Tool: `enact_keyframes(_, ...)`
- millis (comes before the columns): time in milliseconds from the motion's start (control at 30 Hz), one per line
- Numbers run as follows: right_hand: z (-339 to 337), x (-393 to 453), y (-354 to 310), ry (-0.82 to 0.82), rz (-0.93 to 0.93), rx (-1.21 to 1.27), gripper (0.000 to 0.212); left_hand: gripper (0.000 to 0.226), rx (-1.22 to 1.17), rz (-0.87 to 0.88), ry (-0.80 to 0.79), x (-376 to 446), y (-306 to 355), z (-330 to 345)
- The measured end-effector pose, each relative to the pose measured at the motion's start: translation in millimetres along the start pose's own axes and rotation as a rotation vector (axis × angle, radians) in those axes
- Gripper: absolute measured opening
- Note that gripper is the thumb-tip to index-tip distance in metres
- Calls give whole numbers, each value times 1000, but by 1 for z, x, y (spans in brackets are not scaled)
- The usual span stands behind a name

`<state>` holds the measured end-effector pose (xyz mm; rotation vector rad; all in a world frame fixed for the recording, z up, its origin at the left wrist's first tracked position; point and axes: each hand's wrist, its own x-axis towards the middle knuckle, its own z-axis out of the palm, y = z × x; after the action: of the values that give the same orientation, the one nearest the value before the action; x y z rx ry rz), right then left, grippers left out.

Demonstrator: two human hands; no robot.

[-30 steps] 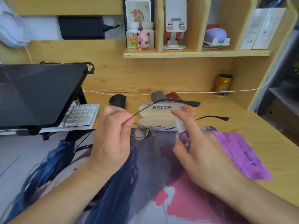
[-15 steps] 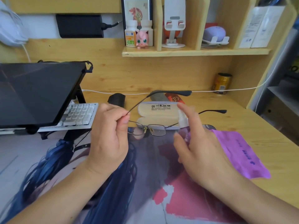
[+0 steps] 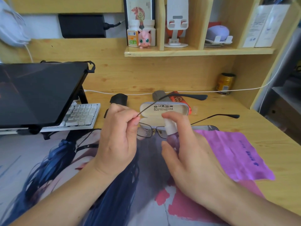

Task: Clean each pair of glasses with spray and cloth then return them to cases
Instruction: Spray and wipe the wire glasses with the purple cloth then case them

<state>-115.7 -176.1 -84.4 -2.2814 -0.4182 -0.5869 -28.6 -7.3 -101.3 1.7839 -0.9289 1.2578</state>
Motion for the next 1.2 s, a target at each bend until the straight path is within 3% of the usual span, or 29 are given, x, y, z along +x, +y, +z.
enact_keyframes(100, -4, 1, 4, 66, -3, 7, 66, 10, -1, -17, -12, 0, 2, -1)
enact_keyframes(167, -6, 1, 6, 73, -16, -13, 75, 7, 10, -148, 7, 2, 5, -3)
enact_keyframes(267, -10, -1, 6, 112, -23, -43, 79, 13, -42, -624, 86, 11, 12, -6)
enact_keyframes(367, -9, -3, 1, 129, -84, -93, 70, 15, -336, -1122, 231, 19, 10, -10)
enact_keyframes(467, 6, -6, -5, 44, -212, -263, 68, 14, -584, -1397, 288, 21, 6, -12)
enact_keyframes(600, 26, -3, -9, -20, -267, -479, 82, 22, -639, -1440, 224, 20, 12, -9)
enact_keyframes(700, 32, -2, -8, -3, -310, -544, 78, 30, -612, -1428, 166, 19, 20, -6)
enact_keyframes(867, 28, -5, -5, 46, -309, -539, 75, 13, -580, -1467, 202, 16, 15, -3)
enact_keyframes(1200, 2, -4, 10, 181, -220, -489, 67, 21, -585, -1489, 299, 17, 2, -12)
